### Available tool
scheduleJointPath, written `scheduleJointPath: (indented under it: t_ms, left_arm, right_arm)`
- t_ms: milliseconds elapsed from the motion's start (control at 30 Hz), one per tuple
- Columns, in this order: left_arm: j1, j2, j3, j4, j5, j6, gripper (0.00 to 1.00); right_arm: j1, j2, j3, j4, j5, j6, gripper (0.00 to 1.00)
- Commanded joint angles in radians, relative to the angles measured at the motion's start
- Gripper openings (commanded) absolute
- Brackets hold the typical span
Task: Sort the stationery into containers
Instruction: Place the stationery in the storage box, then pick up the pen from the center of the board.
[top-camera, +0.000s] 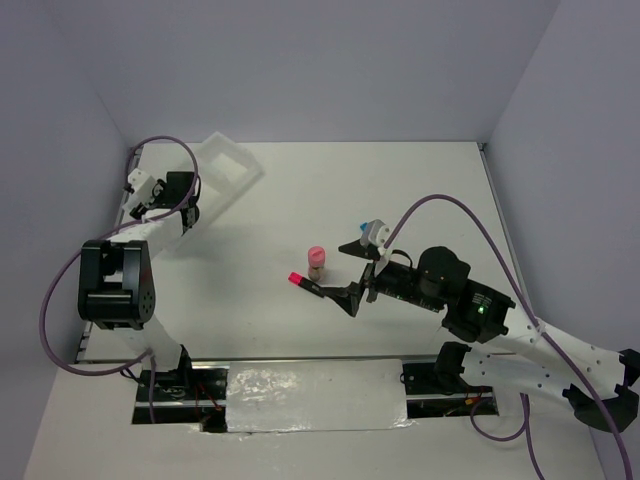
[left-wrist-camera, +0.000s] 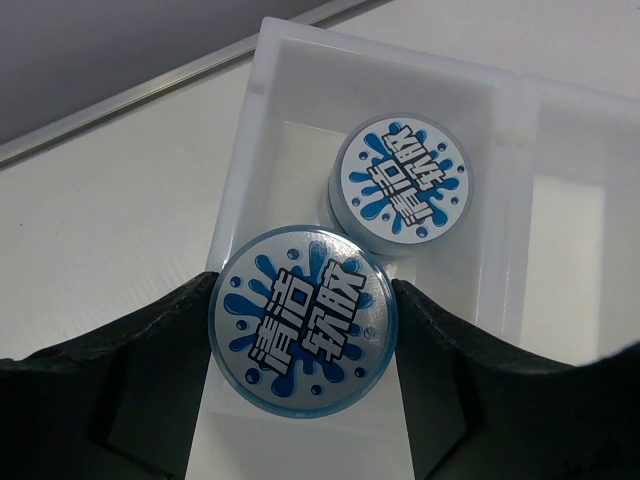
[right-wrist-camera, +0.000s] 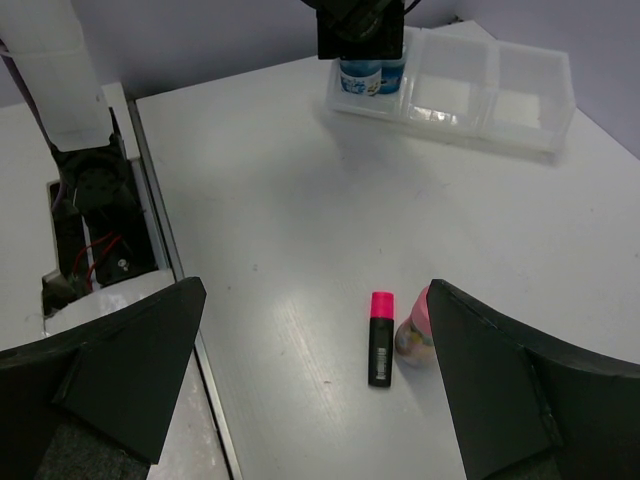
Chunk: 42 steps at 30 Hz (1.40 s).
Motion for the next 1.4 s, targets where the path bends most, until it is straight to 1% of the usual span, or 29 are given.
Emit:
scheduleJointPath:
  t_ms: [0,33,67,100,133,167,233,267,300,333,367,467,533,567,633,733,800,867,933,967,1000,1100,1133,1200,1233,1267,1300,1333,1367]
  left_arm:
    - [0.003,0.032,0.013,0.040,-0.006,-0.019,0.10]
    - [0.003,0.037,0.015,0.038,-0.004,-0.019,0.16]
    - [0.003,0.038,0.015,0.037,0.001,-0.022,0.31]
    - [0.003,0.041,0.013,0.038,0.007,-0.019,0.38]
    - [0.005,0.040,0.015,0.037,0.010,-0.021,0.55]
    - [0.003,0.037,0.013,0.032,0.013,-0.024,0.62]
    - [0.003,0.020,0.015,0.034,0.027,-0.019,0.71]
    - [0.002,0.011,0.013,0.038,0.034,-0.013,0.78]
    - [0.002,-0.006,0.016,0.031,0.040,-0.010,0.86]
    - [0.002,-0.017,0.019,0.029,0.048,-0.011,0.97]
    - [0.000,-0.037,0.021,0.035,0.059,0.004,0.99]
    - [-0.009,-0.080,0.036,0.026,0.096,0.008,0.99]
    - [-0.015,-0.101,0.051,0.005,0.111,0.009,0.99]
    - [-0.042,-0.126,0.057,-0.003,0.113,0.005,0.99]
    - [-0.056,-0.152,0.070,-0.020,0.123,0.007,0.99]
    - [-0.084,-0.202,0.120,-0.093,0.149,0.018,0.99]
    - [-0.102,-0.242,0.157,-0.182,0.180,0.036,0.99]
    - [-0.113,-0.299,0.186,-0.218,0.218,0.079,0.99]
    - [-0.119,-0.353,0.183,-0.254,0.307,0.102,0.99]
    - [-0.121,-0.420,0.173,-0.259,0.347,0.131,0.99]
    - [-0.121,-0.458,0.151,-0.249,0.448,0.149,0.99]
    - [-0.127,-0.607,0.033,-0.233,0.592,0.223,0.99]
    - [-0.129,-0.641,-0.028,-0.227,0.687,0.245,0.99]
    - [-0.138,-0.735,-0.077,-0.233,0.784,0.300,0.99]
    - [-0.150,-0.791,-0.114,-0.253,0.873,0.355,1.00]
    - [-0.156,-0.819,-0.120,-0.280,0.904,0.379,0.99]
    - [-0.159,-0.850,-0.128,-0.316,0.921,0.409,0.99]
    - [-0.162,-0.912,-0.130,-0.378,0.942,0.471,0.99]
    - [-0.162,-0.945,-0.139,-0.403,0.941,0.501,0.99]
  right_arm:
    - [-0.003,0.001,0.017,0.048,-0.008,-0.013,1.00]
    - [-0.003,0.002,0.017,0.048,-0.008,-0.013,1.00]
    - [-0.001,0.002,0.017,0.048,-0.008,-0.011,1.00]
    - [-0.001,0.002,0.015,0.048,-0.006,-0.011,1.00]
    - [-0.001,0.002,0.015,0.048,-0.006,-0.011,1.00]
    - [-0.001,0.004,0.015,0.048,-0.005,-0.011,1.00]
    - [-0.001,0.007,0.012,0.052,0.009,-0.010,1.00]
    - [-0.001,0.013,0.011,0.054,0.012,-0.010,1.00]
    - [0.000,0.016,0.011,0.055,0.026,-0.007,1.00]
    - [-0.003,0.022,0.012,0.054,0.033,-0.004,1.00]
    - [-0.003,0.033,0.014,0.051,0.041,-0.004,1.00]
    - [-0.001,0.056,0.020,0.049,0.075,0.006,1.00]
    - [-0.003,0.077,0.026,0.045,0.142,0.016,1.00]
    - [-0.003,0.088,0.032,0.042,0.159,0.021,1.00]
    - [-0.004,0.125,0.035,0.040,0.187,0.041,1.00]
    - [-0.009,0.154,0.032,0.057,0.234,0.079,1.00]
    - [-0.016,0.162,0.023,0.074,0.244,0.128,1.00]
    - [-0.027,0.169,0.017,0.075,0.271,0.156,1.00]
    - [-0.055,0.169,0.012,0.065,0.282,0.200,1.00]
    - [-0.065,0.166,0.009,0.061,0.282,0.216,1.00]
    - [-0.078,0.163,-0.008,0.061,0.273,0.242,1.00]
    - [-0.136,0.157,-0.052,0.061,0.258,0.301,1.00]
    - [-0.153,0.153,-0.064,0.057,0.258,0.320,1.00]
    - [-0.190,0.128,-0.107,0.048,0.268,0.381,1.00]
    - [-0.200,0.113,-0.138,0.046,0.270,0.395,1.00]
    - [-0.217,0.097,-0.152,0.040,0.274,0.404,1.00]
    - [-0.224,0.074,-0.158,0.010,0.315,0.426,1.00]
    - [-0.249,0.070,-0.155,-0.054,0.339,0.444,1.00]
    - [-0.272,0.082,-0.147,-0.092,0.356,0.488,1.00]
